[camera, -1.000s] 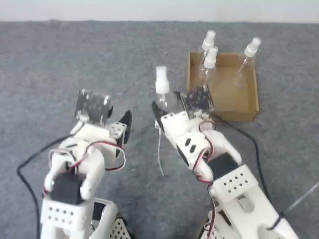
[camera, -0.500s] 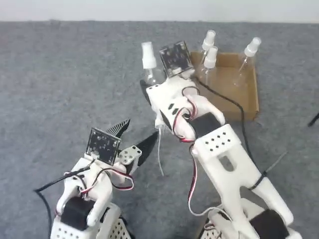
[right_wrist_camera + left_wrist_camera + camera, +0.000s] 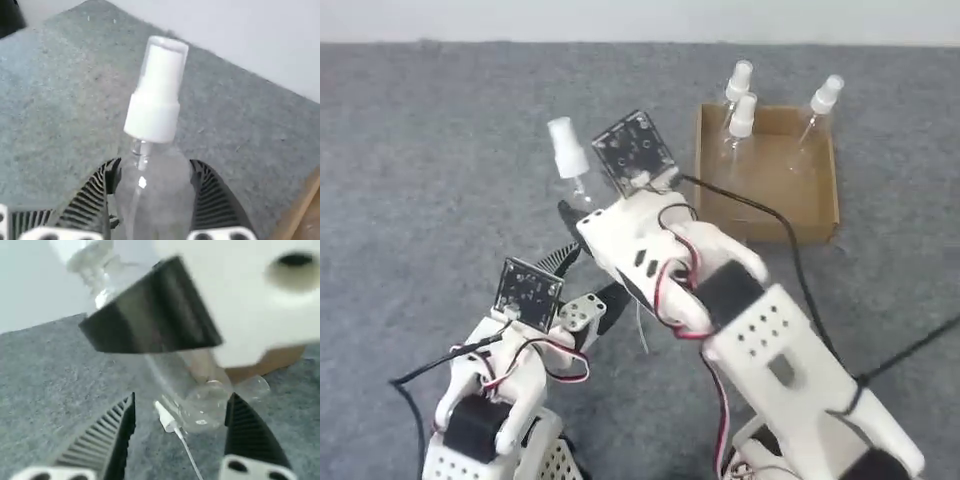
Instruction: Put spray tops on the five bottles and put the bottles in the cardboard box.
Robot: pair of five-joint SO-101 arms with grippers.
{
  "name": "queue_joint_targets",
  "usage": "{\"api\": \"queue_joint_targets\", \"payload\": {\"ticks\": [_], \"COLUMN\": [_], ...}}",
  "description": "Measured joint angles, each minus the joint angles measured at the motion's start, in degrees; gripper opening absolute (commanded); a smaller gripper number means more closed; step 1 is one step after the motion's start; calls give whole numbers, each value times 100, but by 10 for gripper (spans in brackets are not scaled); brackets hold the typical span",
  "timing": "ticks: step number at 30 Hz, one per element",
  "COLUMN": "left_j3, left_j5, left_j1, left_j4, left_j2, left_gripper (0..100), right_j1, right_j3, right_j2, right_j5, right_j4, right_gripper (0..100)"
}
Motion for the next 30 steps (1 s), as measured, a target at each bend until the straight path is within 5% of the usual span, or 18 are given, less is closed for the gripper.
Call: {"api": "queue_joint_targets", "payload": {"ticks": [13,23,30], "left_j3": [0,0,44], "left_j5": [-53,-53,-53], "left_j1": [0,18,18], "left_j4": [0,0,0], "left_j2": [-9,-9,35], "left_gripper": [268,261,80], "right_j1": [220,2295,3824], "right_j3": [580,580,923], "right_j2": [-1116,-1187,-1116], "right_j5": [26,475,510], "right_j4": [466,466,-334], "right_gripper": [6,6,6]}}
